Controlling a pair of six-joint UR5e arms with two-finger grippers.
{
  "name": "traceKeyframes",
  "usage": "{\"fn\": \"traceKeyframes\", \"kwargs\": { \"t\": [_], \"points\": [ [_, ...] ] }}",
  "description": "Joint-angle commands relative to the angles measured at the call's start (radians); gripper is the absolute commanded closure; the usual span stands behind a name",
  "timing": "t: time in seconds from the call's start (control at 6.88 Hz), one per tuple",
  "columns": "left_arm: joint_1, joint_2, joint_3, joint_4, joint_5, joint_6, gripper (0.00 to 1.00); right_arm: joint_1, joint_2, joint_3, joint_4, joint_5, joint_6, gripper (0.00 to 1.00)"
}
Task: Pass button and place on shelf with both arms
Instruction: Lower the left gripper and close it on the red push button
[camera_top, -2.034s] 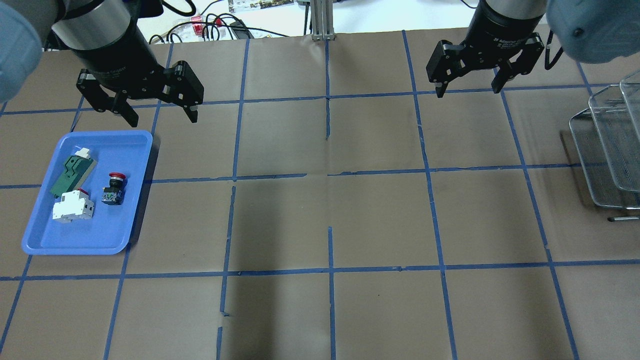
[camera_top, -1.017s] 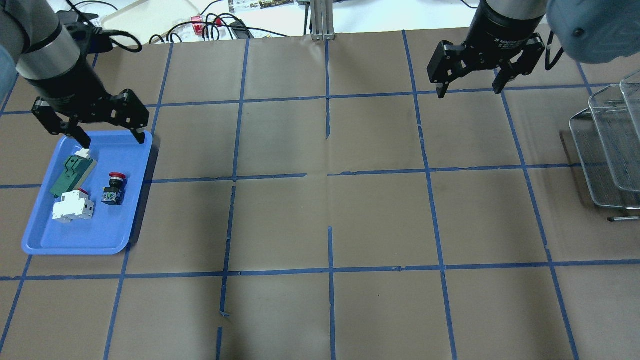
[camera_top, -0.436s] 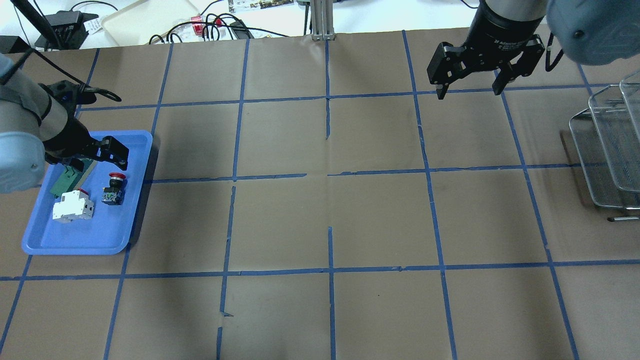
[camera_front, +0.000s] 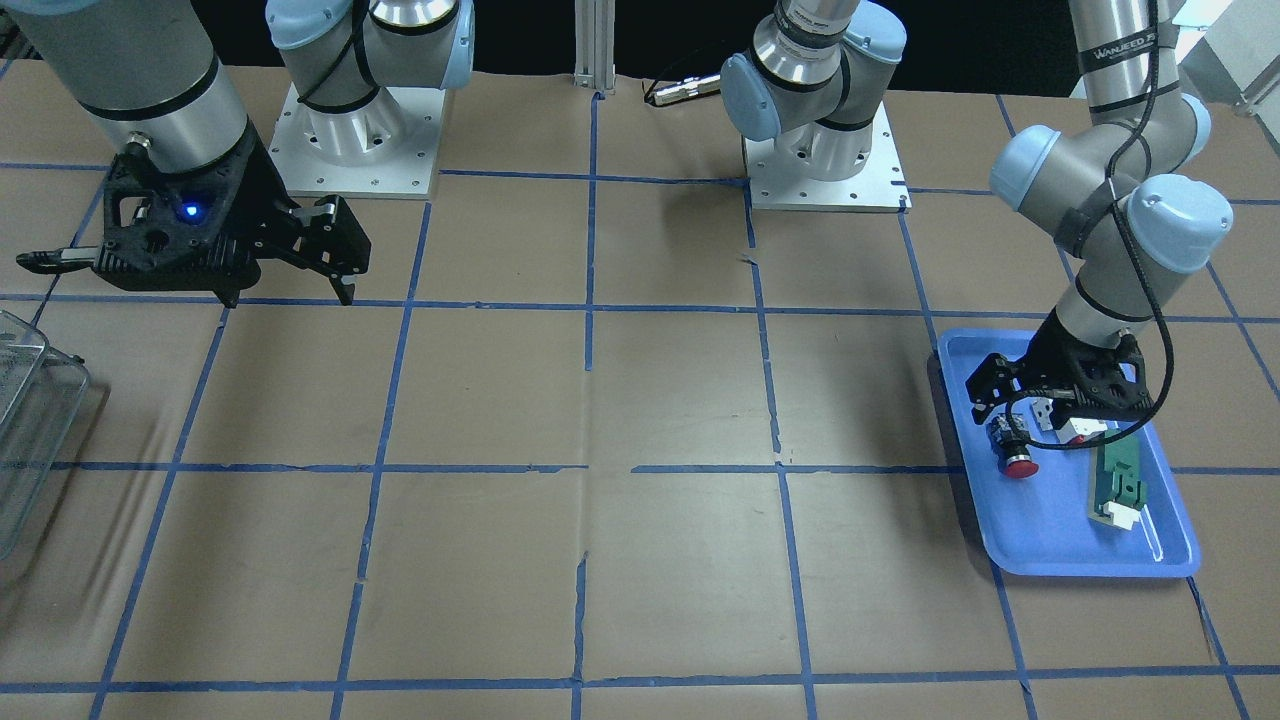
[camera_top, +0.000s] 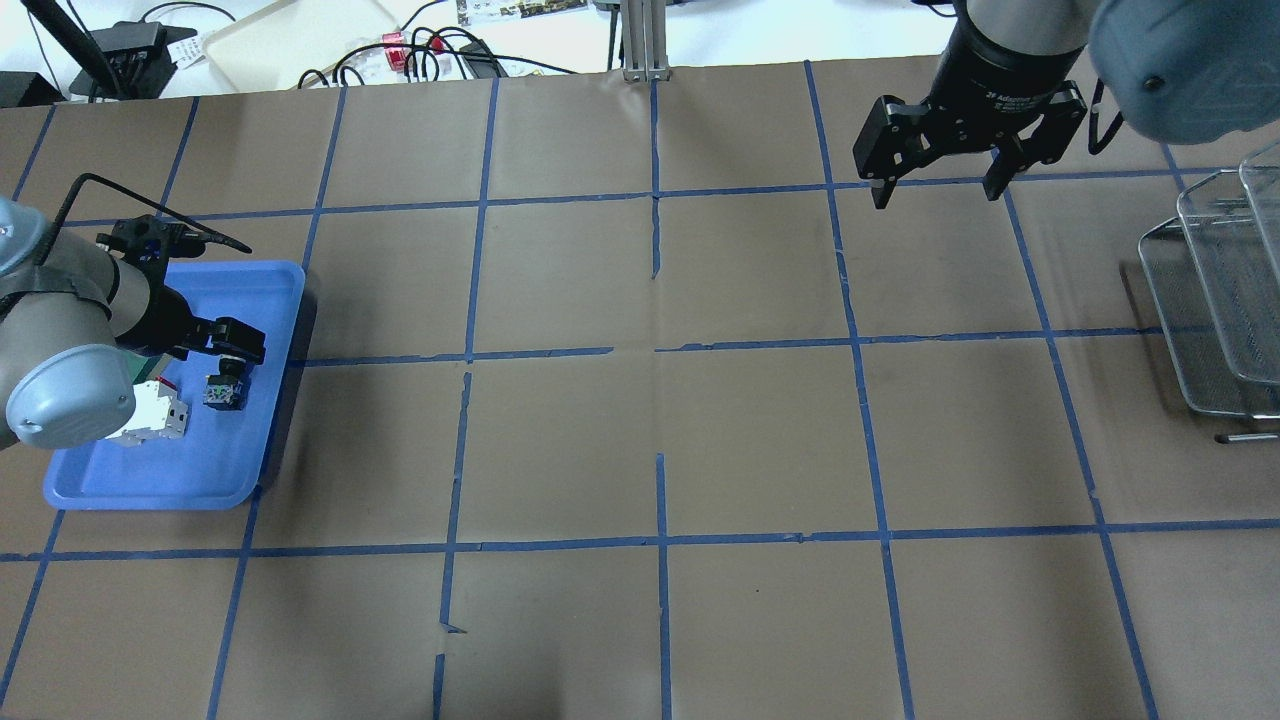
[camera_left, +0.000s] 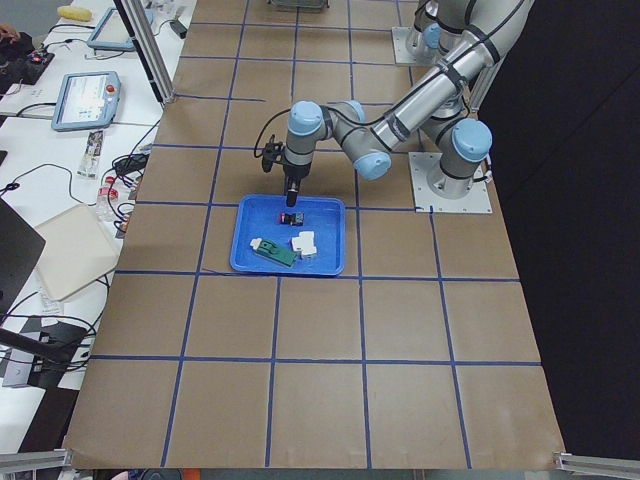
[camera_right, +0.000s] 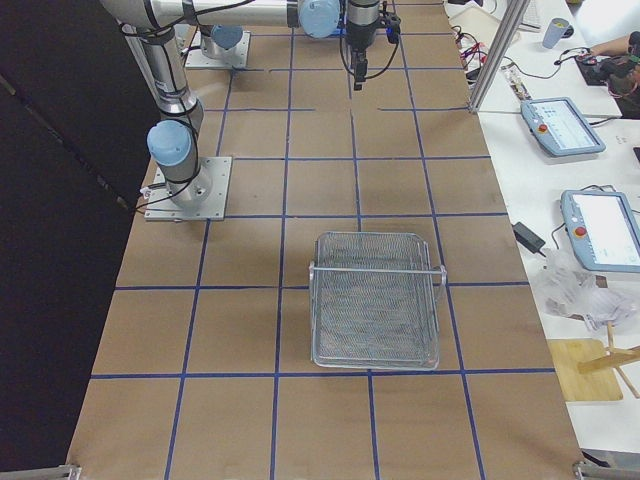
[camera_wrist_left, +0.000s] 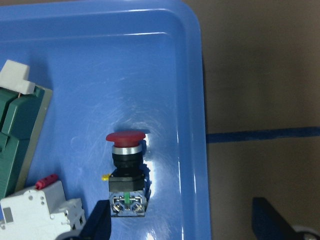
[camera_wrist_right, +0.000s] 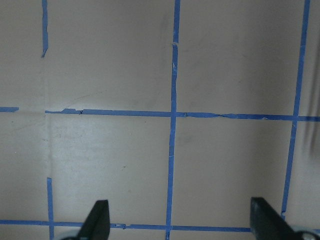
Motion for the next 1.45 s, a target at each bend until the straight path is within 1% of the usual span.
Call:
{"fn": "traceKeyframes", "kwargs": {
  "t": [0.0,0.15,0.87,1.02,1.16,1.31],
  "points": [
    [0.023,-0.055,-0.005,0.034,-0.009,0.038,0.04,0.001,-0.003,0.001,0.001,-0.002,0.0,0.0],
    [0.055,-0.063,0.007,0.037,-0.006,0.041,0.04,0.001,-0.003,0.001,-0.002,-0.002,0.0,0.0],
    [0.065,-0.098,-0.054,0.033,0.004,0.04,0.06,-0.004,-0.002,-0.001,-0.011,0.009,0.0,0.0],
    [0.065,-0.106,-0.054,0.034,0.039,0.041,0.16,-0.006,-0.002,-0.001,-0.011,0.009,0.0,0.0],
    [0.068,-0.098,-0.042,0.04,0.039,0.043,0.18,-0.004,-0.002,-0.001,-0.011,0.009,0.0,0.0],
    [0.069,-0.101,-0.048,0.04,0.036,0.04,0.18,-0.004,-0.002,-0.001,-0.011,0.009,0.0,0.0]
  ]
}}
